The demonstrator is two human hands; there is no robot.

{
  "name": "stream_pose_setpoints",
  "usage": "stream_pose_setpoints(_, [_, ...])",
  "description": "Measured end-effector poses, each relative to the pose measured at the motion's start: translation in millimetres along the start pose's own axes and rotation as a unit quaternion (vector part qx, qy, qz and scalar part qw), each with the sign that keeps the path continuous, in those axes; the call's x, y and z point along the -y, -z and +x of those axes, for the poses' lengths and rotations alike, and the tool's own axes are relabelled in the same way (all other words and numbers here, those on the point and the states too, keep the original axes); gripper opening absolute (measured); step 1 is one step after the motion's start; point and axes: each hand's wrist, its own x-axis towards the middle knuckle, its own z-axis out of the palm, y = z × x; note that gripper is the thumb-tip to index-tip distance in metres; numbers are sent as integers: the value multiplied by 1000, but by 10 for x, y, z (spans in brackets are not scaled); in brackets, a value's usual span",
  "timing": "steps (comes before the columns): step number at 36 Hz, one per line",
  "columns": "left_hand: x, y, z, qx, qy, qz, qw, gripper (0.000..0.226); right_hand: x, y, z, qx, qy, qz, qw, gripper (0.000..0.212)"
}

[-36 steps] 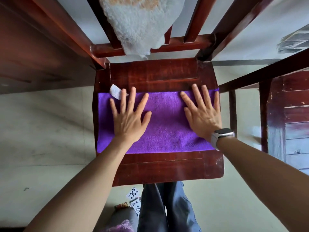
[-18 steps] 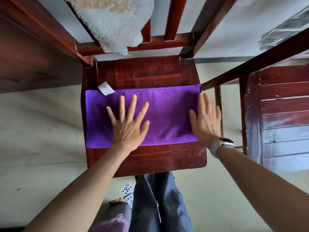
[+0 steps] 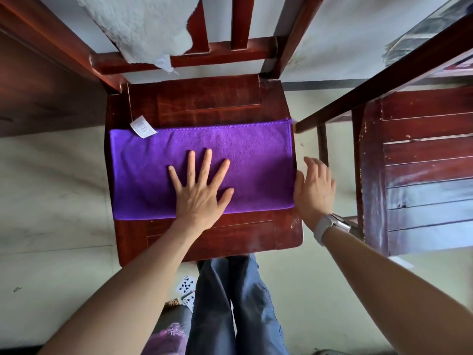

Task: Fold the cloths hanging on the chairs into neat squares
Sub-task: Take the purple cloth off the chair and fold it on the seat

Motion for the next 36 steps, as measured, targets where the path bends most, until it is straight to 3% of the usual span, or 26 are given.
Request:
stream_pose_setpoints(2, [7,3,4,2,-5,-10,1000,66,30,32,5,-20,-35,76,996,29])
stream_pose_setpoints(5, [25,-5,10,8,-7,-15,1000,67,139,70,72,18,-109,152,982,26])
stream_pose_setpoints(9, [26,14,16,14,-12,-17,1000,68,273,61,203,61,-162,140,975,27])
stream_pose_setpoints(17, [42,41,16,18,-22,-37,999,67,413,65,308,129,-172,89,972,14])
stream_pose_setpoints(19, [46,67,11,10,-30,-58,998,65,438,88,293,135,-171,98,971,22])
stream_pose_setpoints(23, [89,162,-38,-34,0,-170,985,53,514,240,179,112,-153,175,966,4])
stream_pose_setpoints(24, [109,199,-59,-51,19,-216,975,49,545,282,162,106,-148,205,961,13])
stream_pose_setpoints(28, [222,357,-181,-127,121,-417,892,33,803,408,115,126,-135,304,935,18])
stream_pose_setpoints(31, [359,467,-311,-76,240,-577,777,16,1155,422,70,176,-108,339,918,19])
stream_pose_setpoints(33, [487,517,-422,-38,279,-661,696,15,1450,368,17,216,-66,340,913,20])
stream_pose_setpoints(36, [690,530,-579,-24,326,-727,604,21,1944,268,-116,283,-26,353,891,21])
